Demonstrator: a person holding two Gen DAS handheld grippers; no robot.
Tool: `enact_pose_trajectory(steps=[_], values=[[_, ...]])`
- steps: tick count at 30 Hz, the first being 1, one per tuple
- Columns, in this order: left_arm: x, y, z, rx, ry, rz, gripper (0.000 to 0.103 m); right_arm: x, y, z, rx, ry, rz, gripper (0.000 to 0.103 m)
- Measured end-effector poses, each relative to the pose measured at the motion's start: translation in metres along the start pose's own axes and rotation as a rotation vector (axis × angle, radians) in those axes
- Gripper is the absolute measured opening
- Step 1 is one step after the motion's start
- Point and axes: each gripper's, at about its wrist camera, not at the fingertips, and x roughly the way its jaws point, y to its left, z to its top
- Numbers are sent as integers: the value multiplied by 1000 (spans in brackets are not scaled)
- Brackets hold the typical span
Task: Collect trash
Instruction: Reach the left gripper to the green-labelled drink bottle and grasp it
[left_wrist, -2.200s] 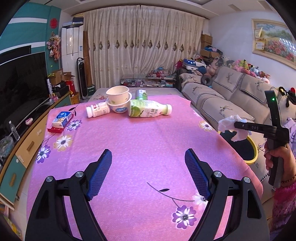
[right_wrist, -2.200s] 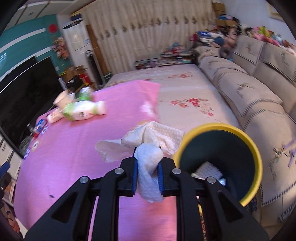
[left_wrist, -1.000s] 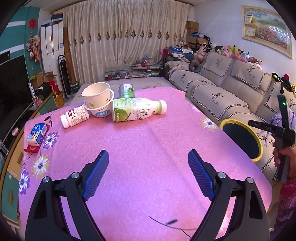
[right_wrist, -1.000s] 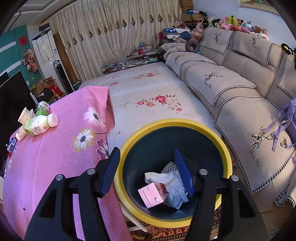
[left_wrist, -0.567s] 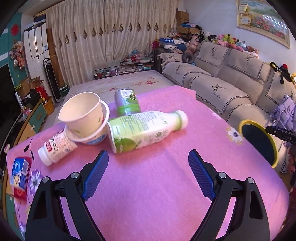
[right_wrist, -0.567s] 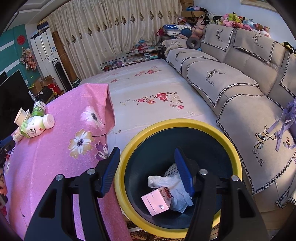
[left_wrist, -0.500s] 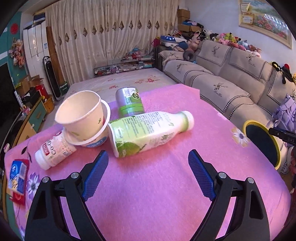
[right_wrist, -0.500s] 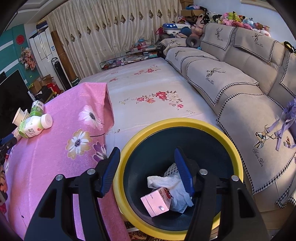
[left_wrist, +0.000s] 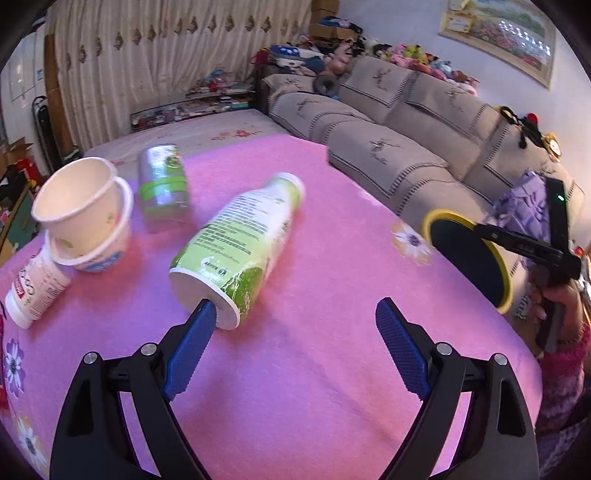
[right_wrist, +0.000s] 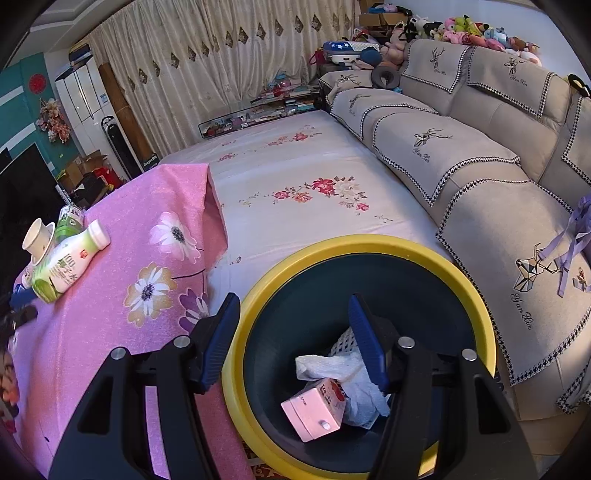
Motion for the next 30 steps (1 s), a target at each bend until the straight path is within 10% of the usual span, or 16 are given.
enact_pose_trajectory(steps=[8,19,30], values=[[-29,-50,2,109,-29,45,87,-6,-2,0,3,-14,26,58],[20,8,20,-43,10,151,87,-10,-12,-2,21,-16,30,58],[39,13,15,-100,42,228,53,-11,-19,-5,37,-15,44,58]])
